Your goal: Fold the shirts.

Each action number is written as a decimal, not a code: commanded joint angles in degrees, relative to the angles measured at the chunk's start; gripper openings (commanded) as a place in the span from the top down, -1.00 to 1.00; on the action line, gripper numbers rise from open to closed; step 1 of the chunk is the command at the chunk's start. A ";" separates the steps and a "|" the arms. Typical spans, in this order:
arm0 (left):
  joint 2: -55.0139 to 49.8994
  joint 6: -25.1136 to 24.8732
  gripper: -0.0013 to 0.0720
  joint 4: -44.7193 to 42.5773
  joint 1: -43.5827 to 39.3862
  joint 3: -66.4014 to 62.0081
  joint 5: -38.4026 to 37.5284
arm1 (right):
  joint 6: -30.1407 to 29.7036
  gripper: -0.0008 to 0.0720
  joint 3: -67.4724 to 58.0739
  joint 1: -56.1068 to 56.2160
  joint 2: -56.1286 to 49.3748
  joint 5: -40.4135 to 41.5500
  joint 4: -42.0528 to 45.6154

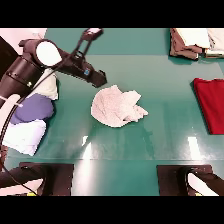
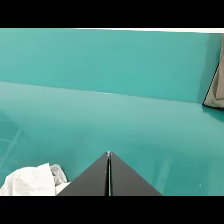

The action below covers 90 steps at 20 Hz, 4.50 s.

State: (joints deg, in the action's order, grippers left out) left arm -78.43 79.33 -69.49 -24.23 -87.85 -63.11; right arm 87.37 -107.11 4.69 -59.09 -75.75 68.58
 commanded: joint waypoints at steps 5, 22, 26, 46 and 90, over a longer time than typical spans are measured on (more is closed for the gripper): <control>-11.34 -3.08 -0.37 12.46 9.99 7.85 1.51 | 0.02 0.94 0.07 0.00 -0.74 -2.19 0.00; -19.10 -6.80 0.91 16.55 10.21 4.37 4.28 | -1.05 -0.43 46.18 5.92 -11.69 -3.23 -11.74; -19.10 -6.80 0.91 15.50 10.21 0.44 1.42 | -7.08 -0.42 51.71 16.87 -16.33 5.14 -20.46; 10.95 -7.39 0.91 14.38 10.21 -9.14 -2.32 | -6.36 0.94 21.64 20.85 -7.15 1.88 -12.87; -2.75 -6.82 0.34 13.79 18.75 32.39 4.15 | 1.09 -0.41 34.18 14.14 -12.59 -7.17 -2.54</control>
State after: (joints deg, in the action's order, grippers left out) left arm -79.57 74.67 -57.45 -3.88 -55.61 -59.33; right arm 88.42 -75.85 20.88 -71.70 -82.56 66.08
